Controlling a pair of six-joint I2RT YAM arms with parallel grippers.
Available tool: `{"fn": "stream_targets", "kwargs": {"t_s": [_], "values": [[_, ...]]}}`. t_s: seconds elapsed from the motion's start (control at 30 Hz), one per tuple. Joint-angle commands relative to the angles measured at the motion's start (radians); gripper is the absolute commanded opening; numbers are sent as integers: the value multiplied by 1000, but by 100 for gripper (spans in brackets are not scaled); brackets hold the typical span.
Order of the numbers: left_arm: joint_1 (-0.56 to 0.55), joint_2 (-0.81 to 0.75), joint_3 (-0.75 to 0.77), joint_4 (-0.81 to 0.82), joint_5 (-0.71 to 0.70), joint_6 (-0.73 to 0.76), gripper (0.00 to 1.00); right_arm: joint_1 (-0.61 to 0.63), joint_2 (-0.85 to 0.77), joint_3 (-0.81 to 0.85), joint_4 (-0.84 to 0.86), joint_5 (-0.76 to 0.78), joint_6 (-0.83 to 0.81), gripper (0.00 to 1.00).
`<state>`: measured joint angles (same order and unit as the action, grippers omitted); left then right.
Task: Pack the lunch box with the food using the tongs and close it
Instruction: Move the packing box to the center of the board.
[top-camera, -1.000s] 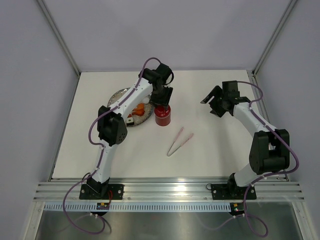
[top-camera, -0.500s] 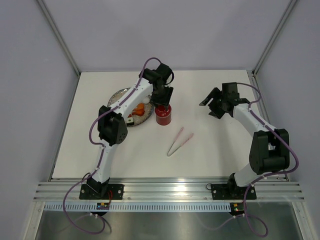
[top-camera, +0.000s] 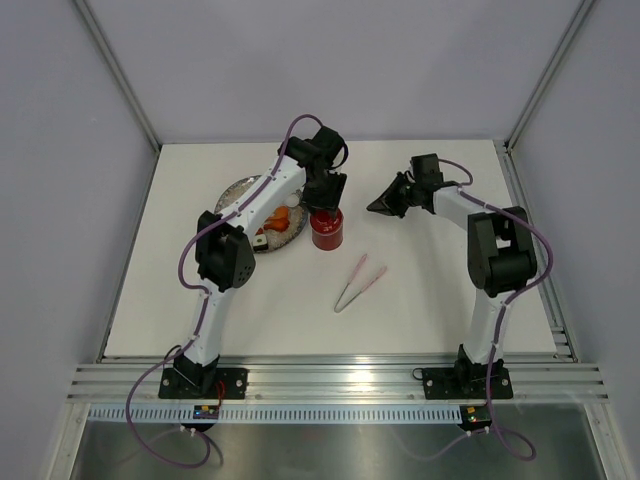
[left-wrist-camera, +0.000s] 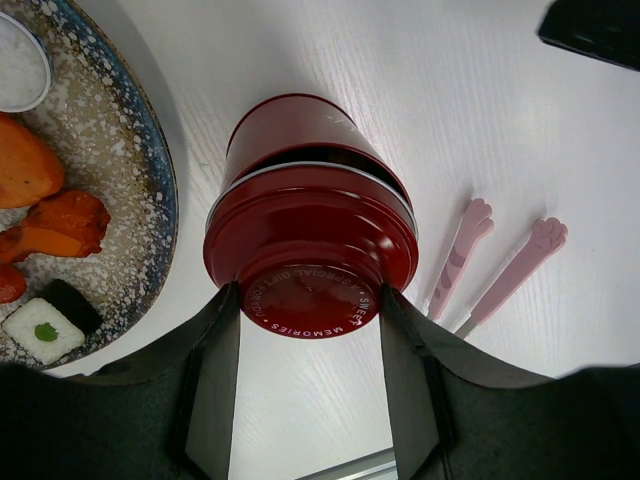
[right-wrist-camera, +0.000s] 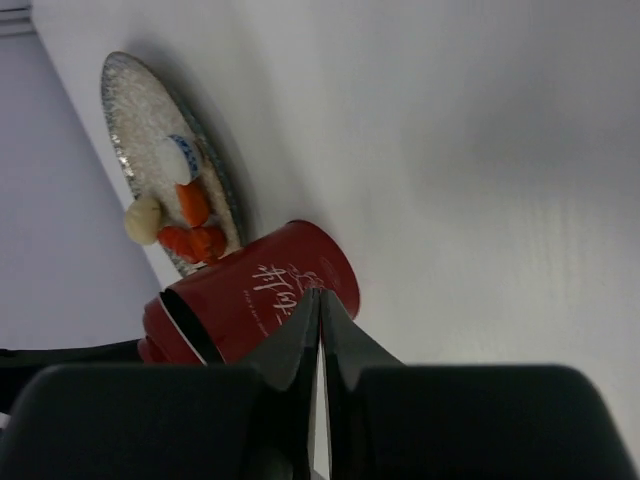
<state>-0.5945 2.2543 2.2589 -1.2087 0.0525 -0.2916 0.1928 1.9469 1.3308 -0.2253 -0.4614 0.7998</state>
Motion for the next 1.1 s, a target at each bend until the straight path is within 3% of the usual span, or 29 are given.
{"fn": "stream_targets", "kwargs": {"t_s": [0.0, 0.33, 0.6, 1.07], "values": [[2, 2, 33, 9, -3, 2, 0, 11, 93, 74, 187, -146, 163, 6], [2, -10, 33, -5, 14, 8, 0, 117, 300, 292, 170, -229, 199, 0], [2, -29, 8, -3, 7, 17, 0, 148, 337, 285, 179, -379, 130, 0], [2, -35, 1, -43, -3, 35, 0, 172, 294, 217, 166, -422, 59, 0]]}}
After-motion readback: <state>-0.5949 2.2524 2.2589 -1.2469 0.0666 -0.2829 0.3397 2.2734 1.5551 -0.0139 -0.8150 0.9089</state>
